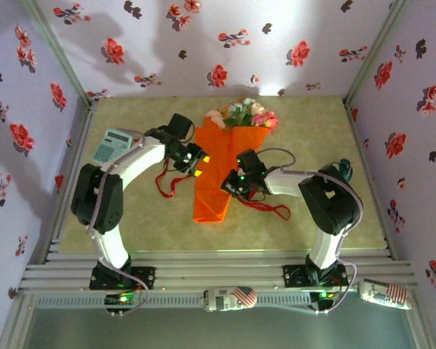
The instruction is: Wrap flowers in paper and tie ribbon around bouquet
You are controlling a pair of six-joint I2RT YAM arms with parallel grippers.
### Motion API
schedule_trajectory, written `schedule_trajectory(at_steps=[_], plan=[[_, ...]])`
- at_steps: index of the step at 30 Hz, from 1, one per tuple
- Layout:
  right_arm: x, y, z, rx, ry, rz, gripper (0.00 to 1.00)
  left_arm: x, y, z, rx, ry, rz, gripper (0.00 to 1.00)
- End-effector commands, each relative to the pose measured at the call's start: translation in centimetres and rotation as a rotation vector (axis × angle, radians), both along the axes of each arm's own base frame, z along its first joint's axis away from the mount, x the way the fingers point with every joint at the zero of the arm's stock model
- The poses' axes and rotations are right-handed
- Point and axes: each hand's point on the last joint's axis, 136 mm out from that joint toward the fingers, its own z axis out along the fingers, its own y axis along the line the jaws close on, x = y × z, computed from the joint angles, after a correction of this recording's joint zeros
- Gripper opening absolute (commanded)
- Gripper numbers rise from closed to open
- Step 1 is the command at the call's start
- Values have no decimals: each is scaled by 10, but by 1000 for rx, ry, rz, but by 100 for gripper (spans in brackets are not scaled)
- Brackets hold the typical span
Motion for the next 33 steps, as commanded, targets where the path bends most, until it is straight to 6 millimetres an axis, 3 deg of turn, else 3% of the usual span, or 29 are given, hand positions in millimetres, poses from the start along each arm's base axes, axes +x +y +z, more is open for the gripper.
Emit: schedule_trajectory(at_steps=[1, 4, 6, 9, 12, 15, 19, 25, 33], plan=[[-17, -3, -11, -42, 73, 28, 7, -15, -20, -31, -37, 99, 7, 40], [-14, -9, 0, -69, 58, 13, 38, -35, -15, -64, 2, 178, 19, 36], [-13, -18, 11, -98, 54, -23, 48, -45, -7, -82, 23, 210, 27, 34], [-12, -41, 25, -146, 87, -148, 54, -56, 9, -101, 81, 246, 16, 32], [-20, -64, 32, -178, 169, -298, 56, -58, 18, -106, 103, 246, 20, 31], [-47, -92, 23, -251, 325, -473, 54, -56, 18, -104, 110, 236, 11, 31], [-64, -100, 3, -173, 470, -695, 48, -55, 18, -104, 111, 233, 4, 29], [-43, -83, -11, -88, 552, -826, 44, -57, 19, -102, 115, 226, -4, 28], [-12, -88, -32, -78, 558, -955, 40, -58, 19, -95, 105, 215, -8, 26]])
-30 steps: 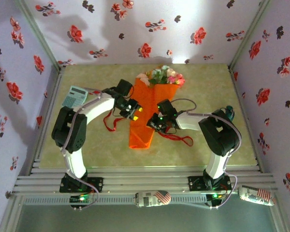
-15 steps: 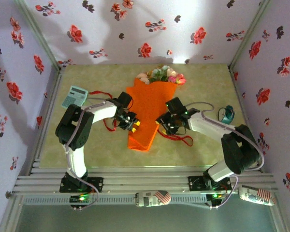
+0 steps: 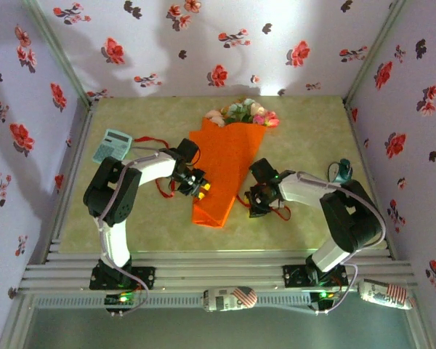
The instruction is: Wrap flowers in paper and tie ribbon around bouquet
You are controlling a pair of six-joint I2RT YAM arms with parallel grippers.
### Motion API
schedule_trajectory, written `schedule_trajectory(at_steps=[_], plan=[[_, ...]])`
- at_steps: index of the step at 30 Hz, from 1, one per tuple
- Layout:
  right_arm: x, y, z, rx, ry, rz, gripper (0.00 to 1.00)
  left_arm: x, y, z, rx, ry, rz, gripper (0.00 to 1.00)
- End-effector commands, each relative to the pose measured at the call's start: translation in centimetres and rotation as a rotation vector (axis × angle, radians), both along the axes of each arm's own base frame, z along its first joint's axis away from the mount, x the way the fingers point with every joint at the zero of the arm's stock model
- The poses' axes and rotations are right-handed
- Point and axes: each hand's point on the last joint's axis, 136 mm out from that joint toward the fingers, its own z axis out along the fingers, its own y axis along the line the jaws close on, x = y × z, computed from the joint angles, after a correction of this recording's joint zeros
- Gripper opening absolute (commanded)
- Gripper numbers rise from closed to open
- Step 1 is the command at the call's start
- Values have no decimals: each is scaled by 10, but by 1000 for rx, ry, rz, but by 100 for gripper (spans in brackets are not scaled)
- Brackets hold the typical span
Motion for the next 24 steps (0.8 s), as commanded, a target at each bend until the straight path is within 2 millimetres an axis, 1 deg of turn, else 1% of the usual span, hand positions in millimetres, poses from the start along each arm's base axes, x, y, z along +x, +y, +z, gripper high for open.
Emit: schedule_trajectory(at_steps=[1, 3, 5, 6, 8, 10, 13, 17, 22, 24], plan=[[51, 4, -14, 3, -118, -124, 40, -7, 14, -3, 52, 1, -9, 26], [62, 2, -15, 5, -120, -141, 38, -7, 14, -2, 50, -1, -14, 25], [72, 0, -14, 12, -122, -157, 32, -8, 14, 0, 47, -3, -17, 25], [76, -3, -12, 6, -121, -161, 26, -8, 14, 1, 47, -4, -16, 25], [80, -11, -9, -22, -109, -157, 8, -8, 13, 2, 44, -6, -14, 24], [84, -19, -6, -40, -112, -157, 0, -8, 11, 5, 38, -11, -17, 23], [96, -32, 2, -62, -146, -182, 0, -6, 7, 7, 24, -18, -27, 22], [114, -52, 11, -79, -186, -215, 0, -5, -6, 10, 0, -28, -46, 22], [137, -77, 14, -89, -224, -264, 0, -1, -25, 11, -26, -37, -69, 21], [146, -84, 16, -88, -234, -275, 0, 0, -31, 12, -38, -41, -75, 21]])
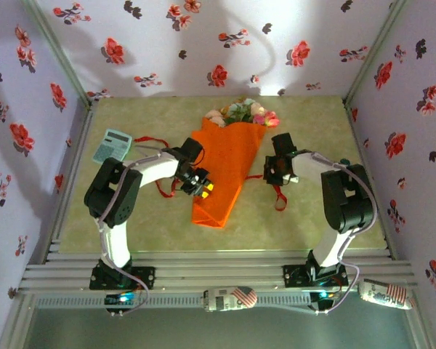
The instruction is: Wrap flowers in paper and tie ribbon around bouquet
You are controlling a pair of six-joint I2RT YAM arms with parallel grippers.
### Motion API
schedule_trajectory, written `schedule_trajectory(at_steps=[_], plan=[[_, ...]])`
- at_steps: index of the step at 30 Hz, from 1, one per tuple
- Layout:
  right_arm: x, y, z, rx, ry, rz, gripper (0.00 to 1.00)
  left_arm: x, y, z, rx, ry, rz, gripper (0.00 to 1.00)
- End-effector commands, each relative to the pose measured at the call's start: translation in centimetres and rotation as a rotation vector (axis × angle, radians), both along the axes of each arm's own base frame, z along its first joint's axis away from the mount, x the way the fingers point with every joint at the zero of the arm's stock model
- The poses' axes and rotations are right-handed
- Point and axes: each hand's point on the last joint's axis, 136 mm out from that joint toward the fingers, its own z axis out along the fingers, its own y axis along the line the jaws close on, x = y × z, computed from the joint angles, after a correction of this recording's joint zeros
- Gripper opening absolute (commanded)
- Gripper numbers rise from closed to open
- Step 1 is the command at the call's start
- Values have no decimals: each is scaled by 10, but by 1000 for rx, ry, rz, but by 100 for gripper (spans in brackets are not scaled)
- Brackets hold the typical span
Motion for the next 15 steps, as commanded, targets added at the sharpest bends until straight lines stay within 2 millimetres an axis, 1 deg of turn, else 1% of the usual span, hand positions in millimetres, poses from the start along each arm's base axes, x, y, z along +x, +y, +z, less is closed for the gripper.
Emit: schedule_trajectory(at_steps=[1, 3, 7, 10, 11, 13, 15], plan=[[18, -15, -1, -43, -33, -12, 0, 3, -17, 1, -28, 3, -21, 21], [23, -16, -2, -26, -30, -9, 0, 3, -26, 1, -48, 1, -30, 21], [26, -25, -3, -33, -41, -21, 0, 4, -43, 2, -80, 3, -54, 20], [34, -25, -1, -7, -63, 7, 0, 4, -48, 4, -84, -2, -60, 20], [35, -25, 2, -14, -69, 31, 5, 4, -48, 5, -83, -5, -60, 20], [34, -26, 16, -56, -82, 101, 28, 6, -45, 7, -74, -18, -59, 20], [28, -27, 34, -121, -105, 179, 41, 10, -43, 15, -70, -47, -67, 20]])
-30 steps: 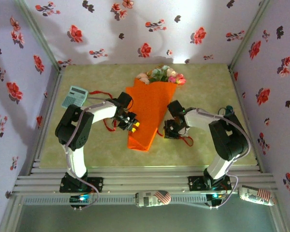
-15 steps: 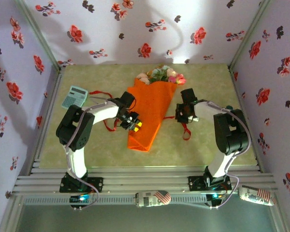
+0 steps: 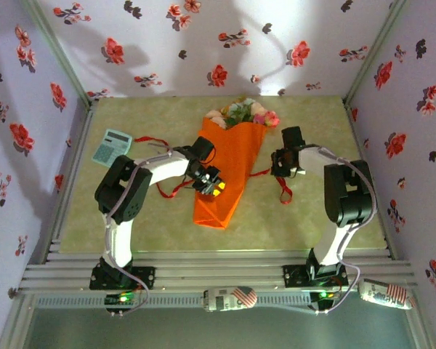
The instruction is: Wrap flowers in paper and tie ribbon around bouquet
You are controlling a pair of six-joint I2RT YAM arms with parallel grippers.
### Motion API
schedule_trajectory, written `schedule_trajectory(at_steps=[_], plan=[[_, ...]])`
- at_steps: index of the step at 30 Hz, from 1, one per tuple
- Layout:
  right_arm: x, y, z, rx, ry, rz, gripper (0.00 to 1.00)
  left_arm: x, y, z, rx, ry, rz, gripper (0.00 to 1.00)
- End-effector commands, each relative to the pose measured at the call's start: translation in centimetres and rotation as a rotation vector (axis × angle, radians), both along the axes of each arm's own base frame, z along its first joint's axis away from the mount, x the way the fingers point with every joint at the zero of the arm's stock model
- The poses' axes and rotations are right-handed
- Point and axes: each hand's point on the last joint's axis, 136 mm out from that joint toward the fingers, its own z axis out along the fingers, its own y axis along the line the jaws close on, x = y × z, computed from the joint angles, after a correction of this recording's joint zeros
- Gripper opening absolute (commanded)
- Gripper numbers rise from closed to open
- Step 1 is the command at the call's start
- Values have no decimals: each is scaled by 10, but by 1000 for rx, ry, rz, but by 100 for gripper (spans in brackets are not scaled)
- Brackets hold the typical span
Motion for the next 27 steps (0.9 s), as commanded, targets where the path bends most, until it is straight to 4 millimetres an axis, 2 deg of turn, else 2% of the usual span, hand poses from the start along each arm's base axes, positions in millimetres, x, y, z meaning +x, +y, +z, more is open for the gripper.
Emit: schedule_trajectory(at_steps=[1, 3, 5, 8, 10, 12, 14, 16, 18, 21, 24, 27], plan=[[-9, -1, 34, -115, -49, 149, 45, 9, -2, 19, -6, -45, -7, 22], [-18, 10, 48, -139, -95, 232, 46, 15, -1, 30, -6, -82, -17, 25], [-28, 35, 58, -127, -142, 329, 39, 19, 1, 40, -4, -104, -20, 26], [-46, 95, 63, -23, -205, 495, 27, 25, 7, 55, -4, -129, -4, 27], [-52, 140, 65, 60, -259, 591, 25, 28, 12, 63, 0, -135, 8, 26], [-60, 175, 54, 125, -236, 675, 24, 31, 21, 73, 5, -154, 24, 27], [-67, 197, 36, 162, -194, 731, 23, 36, 35, 86, 24, -188, 46, 32], [-73, 211, 17, 184, -152, 757, 24, 40, 59, 98, 64, -218, 71, 41], [-75, 223, 5, 224, -126, 762, 26, 40, 89, 101, 108, -212, 113, 49], [-82, 226, -5, 216, -90, 784, 30, 42, 143, 93, 145, -181, 217, 53], [-88, 224, -10, 191, -62, 806, 33, 53, 193, 86, 210, -177, 233, 57], [-89, 222, -14, 186, -53, 809, 33, 68, 219, 72, 267, -168, 166, 59]])
